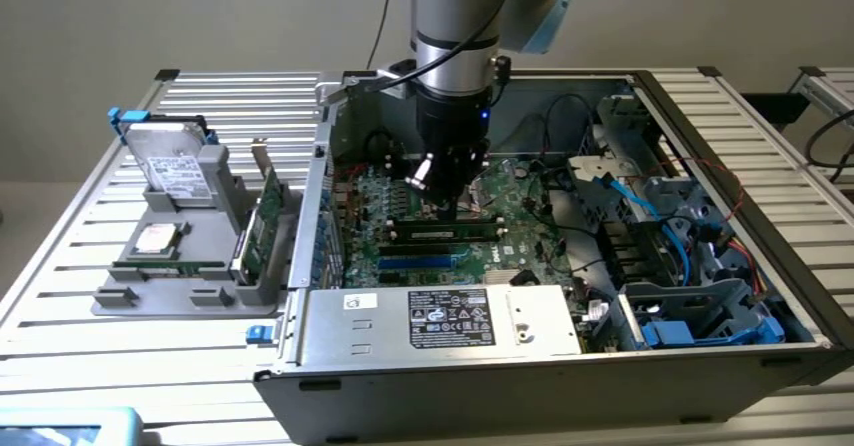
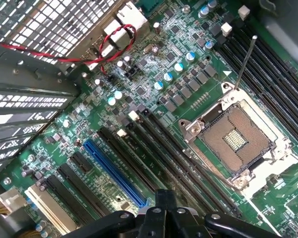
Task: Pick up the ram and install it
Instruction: 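Press down the ram until it locks into place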
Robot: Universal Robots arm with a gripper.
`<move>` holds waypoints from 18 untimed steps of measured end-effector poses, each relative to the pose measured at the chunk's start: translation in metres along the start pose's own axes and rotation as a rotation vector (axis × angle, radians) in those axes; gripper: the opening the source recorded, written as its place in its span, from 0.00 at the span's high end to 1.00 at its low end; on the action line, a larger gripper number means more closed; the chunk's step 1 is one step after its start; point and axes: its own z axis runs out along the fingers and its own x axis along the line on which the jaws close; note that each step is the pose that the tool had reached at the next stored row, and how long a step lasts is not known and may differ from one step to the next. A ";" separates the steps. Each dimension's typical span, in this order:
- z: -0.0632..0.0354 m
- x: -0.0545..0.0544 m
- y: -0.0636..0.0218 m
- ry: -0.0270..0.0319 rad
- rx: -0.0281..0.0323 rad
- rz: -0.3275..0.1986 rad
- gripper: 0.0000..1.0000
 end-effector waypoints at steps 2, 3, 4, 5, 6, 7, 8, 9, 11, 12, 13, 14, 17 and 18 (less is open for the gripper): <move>0.0000 0.000 0.0000 0.0019 -0.0019 0.026 0.89; 0.0000 0.000 0.0000 0.0028 -0.0028 0.037 0.89; 0.0000 0.000 0.0000 0.0037 -0.0037 0.051 0.89; 0.0000 0.000 0.0000 0.0047 -0.0047 0.063 0.89; 0.0000 0.000 0.0000 0.0056 -0.0056 0.075 0.89; 0.0000 0.000 0.0000 0.0065 -0.0065 0.088 0.89; 0.0000 0.000 0.0000 0.0075 -0.0075 0.101 0.89; 0.0000 0.000 0.0000 0.0083 -0.0084 0.113 0.89; 0.0000 0.000 0.0000 0.0100 -0.0102 0.138 0.89; 0.0000 0.000 0.0000 0.0107 -0.0110 0.149 0.89; 0.0000 0.000 0.0000 0.0114 -0.0119 0.161 0.89; 0.0000 0.000 0.0000 0.0121 -0.0128 0.172 0.89; 0.0001 0.000 0.0000 0.0141 -0.0155 0.207 0.89; 0.0000 0.000 0.0000 0.0149 -0.0164 0.219 0.89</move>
